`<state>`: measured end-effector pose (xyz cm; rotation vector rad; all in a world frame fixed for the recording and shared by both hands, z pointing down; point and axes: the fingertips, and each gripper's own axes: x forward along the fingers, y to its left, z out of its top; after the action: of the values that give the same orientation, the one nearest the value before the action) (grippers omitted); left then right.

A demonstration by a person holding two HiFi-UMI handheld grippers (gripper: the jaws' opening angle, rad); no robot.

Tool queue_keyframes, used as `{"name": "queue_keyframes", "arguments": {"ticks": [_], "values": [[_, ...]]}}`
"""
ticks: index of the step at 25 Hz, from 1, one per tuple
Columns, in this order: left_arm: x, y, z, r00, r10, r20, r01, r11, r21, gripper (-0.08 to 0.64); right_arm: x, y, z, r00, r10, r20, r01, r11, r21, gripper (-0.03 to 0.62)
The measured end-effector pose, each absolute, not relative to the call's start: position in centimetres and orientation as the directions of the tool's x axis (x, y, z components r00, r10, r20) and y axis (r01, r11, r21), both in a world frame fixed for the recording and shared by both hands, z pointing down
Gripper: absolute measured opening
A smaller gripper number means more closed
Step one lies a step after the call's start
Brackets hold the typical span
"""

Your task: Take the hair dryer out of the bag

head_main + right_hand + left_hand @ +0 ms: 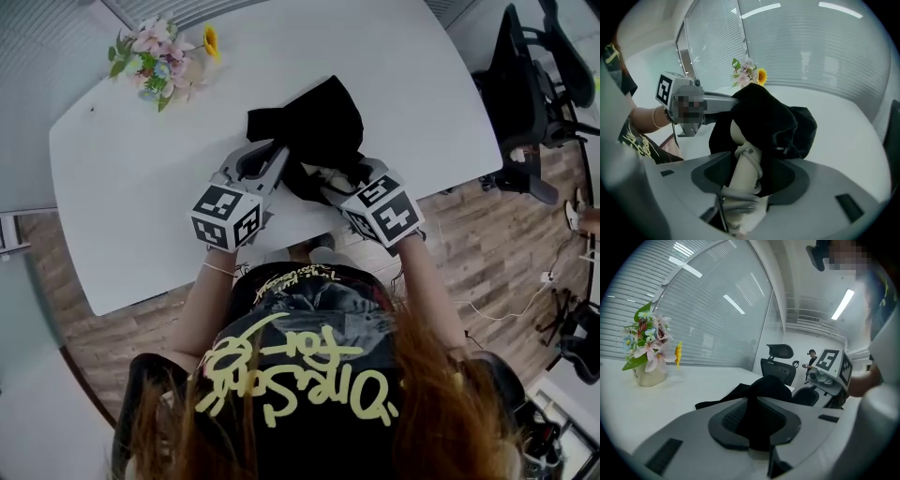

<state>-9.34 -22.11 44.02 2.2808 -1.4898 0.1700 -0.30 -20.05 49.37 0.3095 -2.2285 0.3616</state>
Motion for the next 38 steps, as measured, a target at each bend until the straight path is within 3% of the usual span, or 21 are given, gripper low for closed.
{"name": "queue_keyframes", "arguments": {"ticks": [7,15,21,38], "values": [[-9.3,-22.4,44.0,0.465,-0.835,0.296,-0.876,-0.384,0.292,0.043,-0.4,-19.6,51.0,-0.476,-0.083,0.875,-0.307,0.949,-0.077,0.239],[-9.3,-22.6,44.1,0.510,-0.813,0.281,-0.850,-0.426,0.310,0.044,-0.7,-19.4,51.8,-0.423,-0.044,0.905,-0.293,0.952,-0.091,0.231],[-9.3,-22.7,44.2,0.518,-0.804,0.293,-0.849,-0.442,0.289,0.044,-0.6,-19.5,51.6,-0.453,-0.045,0.890,-0.343,0.930,-0.128,0.195],[-9.1,-22.8,43.6,0.478,-0.815,0.328,-0.878,-0.434,0.201,0.099,1.1,-19.2,50.1,-0.531,-0.023,0.847,-0.314,0.934,-0.172,0.192]]}}
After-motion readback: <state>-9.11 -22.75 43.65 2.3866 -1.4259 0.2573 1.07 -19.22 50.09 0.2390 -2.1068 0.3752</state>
